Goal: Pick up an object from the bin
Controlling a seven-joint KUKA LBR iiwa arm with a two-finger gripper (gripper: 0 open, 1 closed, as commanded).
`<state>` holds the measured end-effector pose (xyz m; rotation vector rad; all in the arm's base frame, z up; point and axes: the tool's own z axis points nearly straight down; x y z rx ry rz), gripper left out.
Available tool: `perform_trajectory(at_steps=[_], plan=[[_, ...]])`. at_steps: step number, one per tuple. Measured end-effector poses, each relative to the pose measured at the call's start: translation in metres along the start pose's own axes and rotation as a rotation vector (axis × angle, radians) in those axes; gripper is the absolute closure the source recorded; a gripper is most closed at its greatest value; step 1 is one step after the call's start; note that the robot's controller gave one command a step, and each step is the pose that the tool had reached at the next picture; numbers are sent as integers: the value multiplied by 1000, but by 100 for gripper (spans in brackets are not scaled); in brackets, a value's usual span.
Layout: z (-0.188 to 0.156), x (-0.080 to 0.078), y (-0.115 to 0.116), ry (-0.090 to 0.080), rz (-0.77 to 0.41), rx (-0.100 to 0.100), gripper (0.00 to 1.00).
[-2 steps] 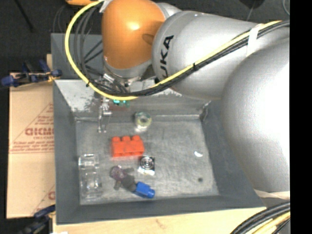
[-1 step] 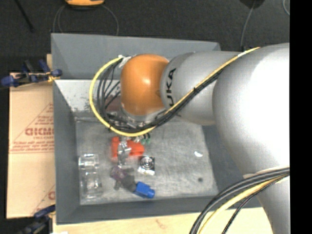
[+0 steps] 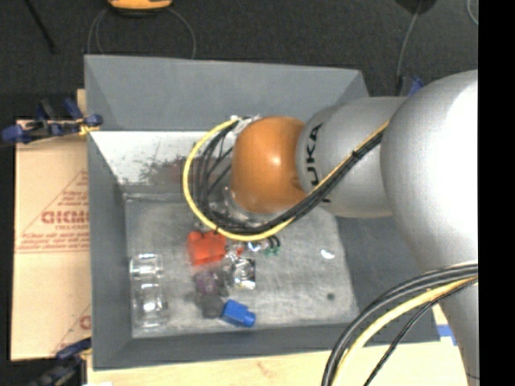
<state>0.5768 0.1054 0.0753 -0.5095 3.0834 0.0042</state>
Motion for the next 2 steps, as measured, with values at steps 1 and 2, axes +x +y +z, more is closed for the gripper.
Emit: perform_trajectory(at_steps=[1, 2], plan=[[-3, -3, 1, -8, 3, -1, 100], [-136, -12, 12, 4, 27, 3, 100]])
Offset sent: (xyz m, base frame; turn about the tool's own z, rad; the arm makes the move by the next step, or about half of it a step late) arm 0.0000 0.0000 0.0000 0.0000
